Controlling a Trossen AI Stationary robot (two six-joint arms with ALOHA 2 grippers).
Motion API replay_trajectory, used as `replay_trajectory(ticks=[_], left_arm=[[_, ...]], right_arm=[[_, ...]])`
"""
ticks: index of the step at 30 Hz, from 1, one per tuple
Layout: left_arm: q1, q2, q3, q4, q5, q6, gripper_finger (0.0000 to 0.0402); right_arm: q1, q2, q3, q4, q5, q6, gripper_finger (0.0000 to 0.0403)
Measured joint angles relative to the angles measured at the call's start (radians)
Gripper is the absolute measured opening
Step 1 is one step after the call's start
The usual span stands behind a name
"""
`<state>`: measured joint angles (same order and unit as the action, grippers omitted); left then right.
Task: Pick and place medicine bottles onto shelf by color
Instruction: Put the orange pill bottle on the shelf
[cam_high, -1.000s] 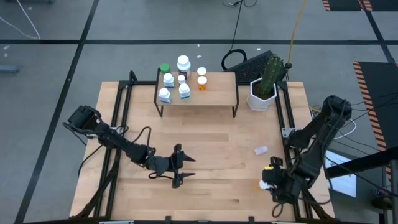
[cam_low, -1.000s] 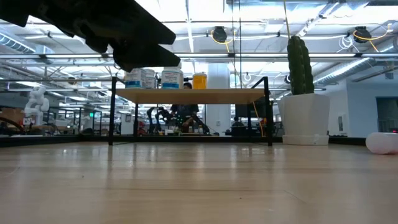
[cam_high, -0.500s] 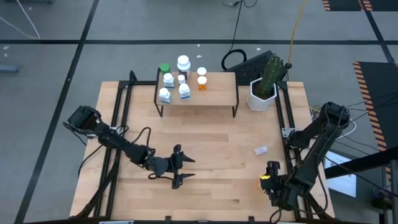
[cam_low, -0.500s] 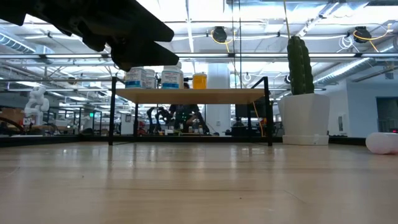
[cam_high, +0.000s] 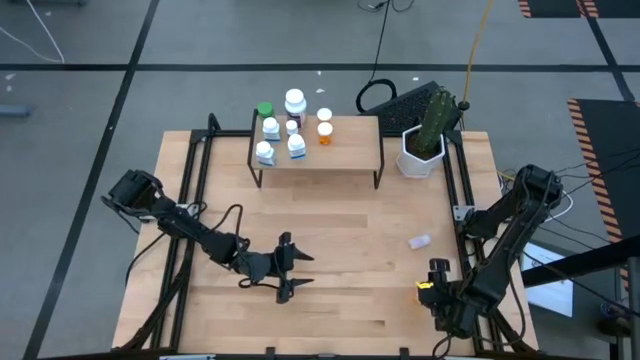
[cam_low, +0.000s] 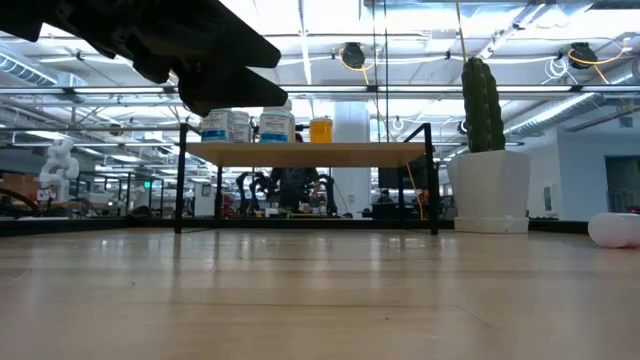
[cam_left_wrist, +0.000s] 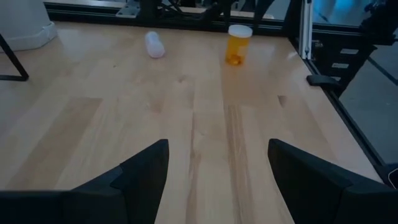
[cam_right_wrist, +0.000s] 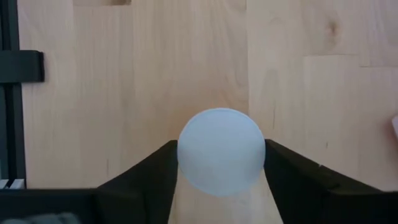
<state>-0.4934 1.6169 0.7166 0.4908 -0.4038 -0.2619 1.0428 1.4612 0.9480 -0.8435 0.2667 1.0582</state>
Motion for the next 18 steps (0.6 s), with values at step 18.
replay_trajectory(ticks=[18], left_arm=[[0.046,-0.245,-0.001,-0.348,-0.043,0.058,0.0273]], right_arm=[[-0.521,-0.095,0.230,0.032,-0.052,-0.533,0.0203]])
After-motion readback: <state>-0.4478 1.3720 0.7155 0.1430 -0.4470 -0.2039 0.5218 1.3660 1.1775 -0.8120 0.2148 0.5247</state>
